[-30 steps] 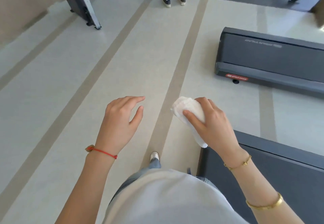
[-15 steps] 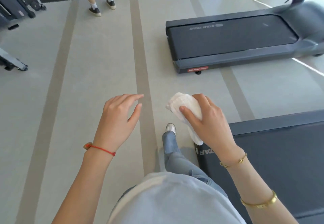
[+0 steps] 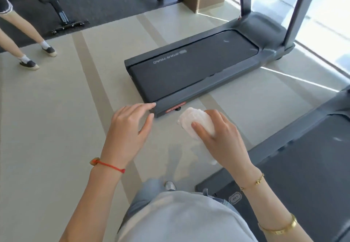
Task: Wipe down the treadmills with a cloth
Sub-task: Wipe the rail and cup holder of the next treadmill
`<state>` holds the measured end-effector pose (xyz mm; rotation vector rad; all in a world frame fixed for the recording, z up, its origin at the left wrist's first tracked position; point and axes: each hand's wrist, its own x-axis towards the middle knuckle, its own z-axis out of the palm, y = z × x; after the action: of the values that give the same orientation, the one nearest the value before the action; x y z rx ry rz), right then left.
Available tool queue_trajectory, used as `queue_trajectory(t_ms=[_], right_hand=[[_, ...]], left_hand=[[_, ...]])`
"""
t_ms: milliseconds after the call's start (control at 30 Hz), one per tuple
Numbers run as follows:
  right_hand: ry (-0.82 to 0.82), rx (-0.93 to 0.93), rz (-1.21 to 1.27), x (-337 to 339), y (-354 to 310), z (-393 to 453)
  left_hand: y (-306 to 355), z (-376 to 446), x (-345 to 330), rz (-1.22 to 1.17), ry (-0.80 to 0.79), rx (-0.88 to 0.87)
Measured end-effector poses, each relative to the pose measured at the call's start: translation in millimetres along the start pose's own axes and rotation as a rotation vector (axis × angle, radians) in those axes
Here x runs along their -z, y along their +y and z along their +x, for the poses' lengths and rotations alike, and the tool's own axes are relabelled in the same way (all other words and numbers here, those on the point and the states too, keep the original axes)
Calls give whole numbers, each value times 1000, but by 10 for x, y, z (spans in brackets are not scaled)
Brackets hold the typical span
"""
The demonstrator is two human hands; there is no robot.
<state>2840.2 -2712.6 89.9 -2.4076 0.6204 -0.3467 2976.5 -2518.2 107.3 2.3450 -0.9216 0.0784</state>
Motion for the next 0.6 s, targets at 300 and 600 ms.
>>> queue_trajectory(t_ms=[300, 600], right_hand=[[171, -215, -36, 159, 442, 1213], [362, -403, -42, 528, 1038, 2606]], left_hand=[[-118, 1843, -633, -69, -159, -229], [198, 3800, -1457, -118, -282, -462]])
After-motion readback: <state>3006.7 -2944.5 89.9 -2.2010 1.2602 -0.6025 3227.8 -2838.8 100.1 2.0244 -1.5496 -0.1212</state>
